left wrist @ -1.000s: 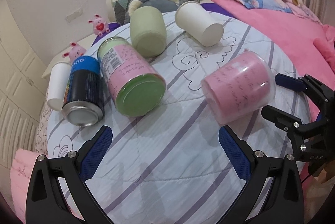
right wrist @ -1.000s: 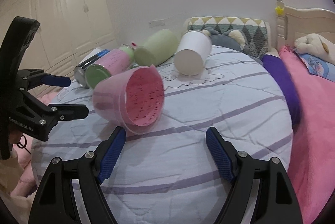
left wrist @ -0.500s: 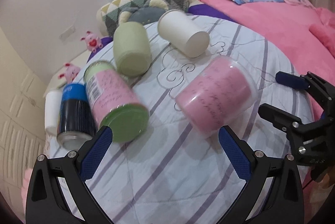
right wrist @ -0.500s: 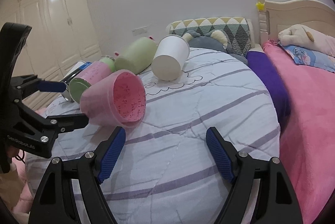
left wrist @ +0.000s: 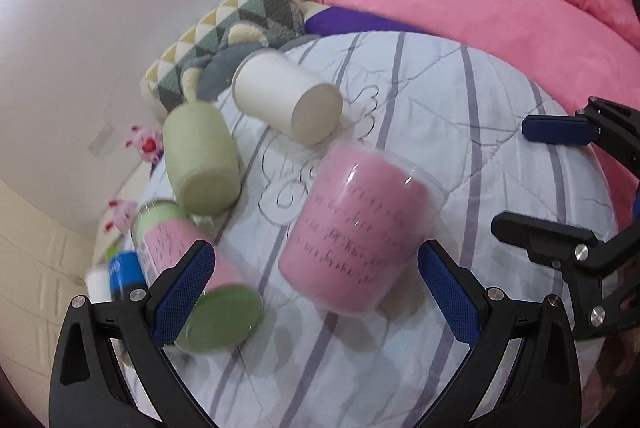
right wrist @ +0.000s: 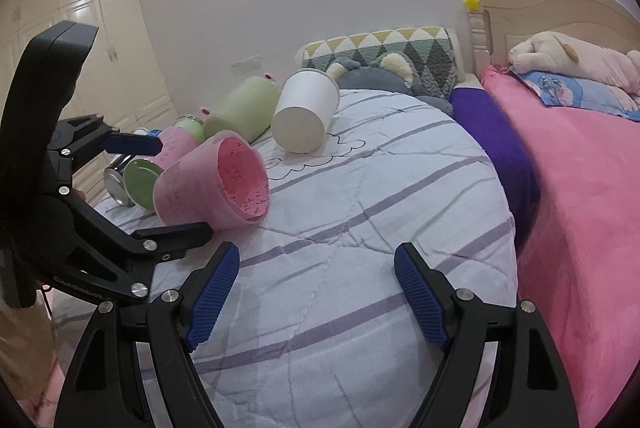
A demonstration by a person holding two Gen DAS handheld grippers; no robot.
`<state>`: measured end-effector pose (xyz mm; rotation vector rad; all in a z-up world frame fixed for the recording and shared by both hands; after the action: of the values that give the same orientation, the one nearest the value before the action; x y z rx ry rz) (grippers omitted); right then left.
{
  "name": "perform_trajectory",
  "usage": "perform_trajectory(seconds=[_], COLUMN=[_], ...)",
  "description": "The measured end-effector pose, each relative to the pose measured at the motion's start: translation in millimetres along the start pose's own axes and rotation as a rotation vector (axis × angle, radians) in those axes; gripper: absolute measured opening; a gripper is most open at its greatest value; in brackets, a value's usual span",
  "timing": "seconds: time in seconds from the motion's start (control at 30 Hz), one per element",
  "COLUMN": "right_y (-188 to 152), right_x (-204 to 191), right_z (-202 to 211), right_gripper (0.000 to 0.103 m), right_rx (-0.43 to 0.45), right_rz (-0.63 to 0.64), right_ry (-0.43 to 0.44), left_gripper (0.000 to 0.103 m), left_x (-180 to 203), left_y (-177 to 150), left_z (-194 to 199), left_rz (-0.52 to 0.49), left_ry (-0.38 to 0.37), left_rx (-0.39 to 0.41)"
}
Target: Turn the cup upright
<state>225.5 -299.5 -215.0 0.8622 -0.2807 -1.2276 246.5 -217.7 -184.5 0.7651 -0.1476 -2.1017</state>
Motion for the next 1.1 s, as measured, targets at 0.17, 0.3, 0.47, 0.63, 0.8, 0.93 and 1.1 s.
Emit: perform_trajectory(seconds=[0.17,0.3,0.47,0.63,0.8,0.93,1.1], right_y=[-0.4,-0.3,-0.7,-0.5,-1.1,-1.1,-1.3], right_x=[-0.4,0.8,2.1,2.2,4.1,6.9,4.3], right_z=[1.3,1.5,1.9,4.3,6.6,9.3,9.7], right_gripper=[0.081,0.081,0.081,0.081,0.081,0.081,0.081], right_rx=[-0.013,-0.021,-0.027,-0.032,-0.037,-0.036,-0.041], right_rz=[-0.011,-0.022,-0.034,-0.031,-0.036,-0.051,-0.047], right_ry=[-0.014,-0.019,-0.026,-0.029,-0.04,-0.045,-0.045], left_gripper=[0.103,0.092,0.082,0.073,0.073,0.072,0.07], left_x=[7.6,12.3,15.3,15.1,12.3,2.6,-5.4], left_y=[9.6,12.8,13.9,15.1,14.9,9.3,-8.2], left_z=[0.0,-3.4,-6.5,-8.4,-7.7,-5.8,2.5], left_rz=[-0.038,-0.031,-0.025,0.003,0.046,0.148,0.283], left_ry=[-0.006,-0.045,-0.065,-0.084,-0.092,-0.12,-0.164], left_rx=[0.019,0.01,0.0,-0.003,-0.012,-0.055,-0.1])
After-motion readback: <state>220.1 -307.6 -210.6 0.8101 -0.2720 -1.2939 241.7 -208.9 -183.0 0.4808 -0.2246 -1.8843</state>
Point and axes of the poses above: each gripper's, at about its wrist camera, not at the fingertips, and z roughly against the way its jaws point, x to its right, y to its top, the point moved 8 cm from there along -z, roughly the way its jaws point, and after that the axes turned 10 degrees about -x, right-handed, at the moved point
